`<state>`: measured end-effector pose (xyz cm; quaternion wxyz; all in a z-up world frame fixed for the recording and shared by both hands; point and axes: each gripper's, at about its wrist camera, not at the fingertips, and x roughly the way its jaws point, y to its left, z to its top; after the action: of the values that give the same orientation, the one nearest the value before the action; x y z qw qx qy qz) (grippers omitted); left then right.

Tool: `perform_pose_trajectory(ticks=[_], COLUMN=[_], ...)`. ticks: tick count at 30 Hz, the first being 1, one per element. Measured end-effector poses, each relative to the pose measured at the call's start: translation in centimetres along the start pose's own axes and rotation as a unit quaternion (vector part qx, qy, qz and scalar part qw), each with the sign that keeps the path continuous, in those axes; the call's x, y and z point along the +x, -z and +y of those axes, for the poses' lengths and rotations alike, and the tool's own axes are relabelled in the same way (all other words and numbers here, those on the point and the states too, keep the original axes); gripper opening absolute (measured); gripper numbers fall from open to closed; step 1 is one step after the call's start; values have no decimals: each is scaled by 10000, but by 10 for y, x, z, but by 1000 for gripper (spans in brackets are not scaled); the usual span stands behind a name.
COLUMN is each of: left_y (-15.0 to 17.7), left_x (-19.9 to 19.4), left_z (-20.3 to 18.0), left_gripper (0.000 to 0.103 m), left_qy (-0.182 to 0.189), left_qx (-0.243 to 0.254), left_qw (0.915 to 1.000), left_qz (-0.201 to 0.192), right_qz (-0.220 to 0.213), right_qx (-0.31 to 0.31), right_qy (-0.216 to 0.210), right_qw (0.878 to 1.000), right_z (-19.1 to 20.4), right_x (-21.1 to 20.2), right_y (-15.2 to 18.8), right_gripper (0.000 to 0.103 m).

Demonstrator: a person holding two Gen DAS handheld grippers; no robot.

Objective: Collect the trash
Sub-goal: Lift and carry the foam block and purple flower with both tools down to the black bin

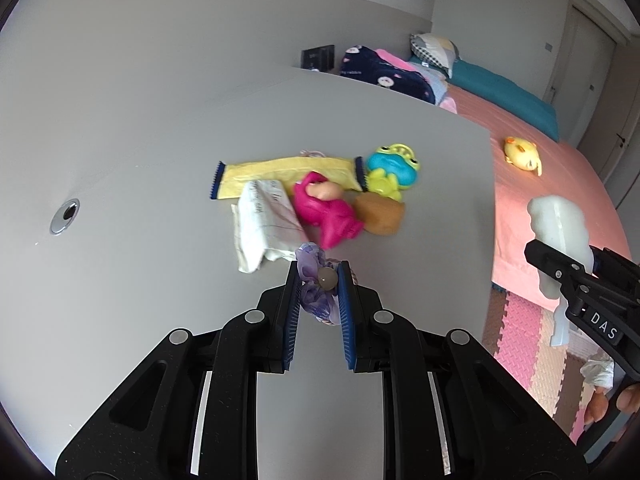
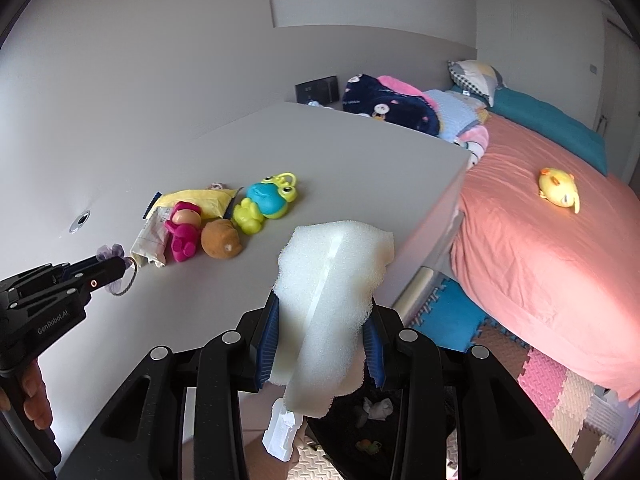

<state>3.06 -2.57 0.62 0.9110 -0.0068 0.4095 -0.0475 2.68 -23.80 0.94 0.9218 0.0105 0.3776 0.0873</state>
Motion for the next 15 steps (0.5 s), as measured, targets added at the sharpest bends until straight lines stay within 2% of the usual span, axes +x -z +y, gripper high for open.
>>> perform_pose_trajectory(ticks=[15], left_y=[9], left_x=[5], left_z=[-70], left_gripper=[18], left_qy=[434], left_qx=[552], left_qw=[9975], left_qz=[87], right_qz=[-126], right_qx=[361], right_qy=[367], right_qw=[9986], right_z=[-52], right_x=[-34], right_y=[24], right_gripper=[38])
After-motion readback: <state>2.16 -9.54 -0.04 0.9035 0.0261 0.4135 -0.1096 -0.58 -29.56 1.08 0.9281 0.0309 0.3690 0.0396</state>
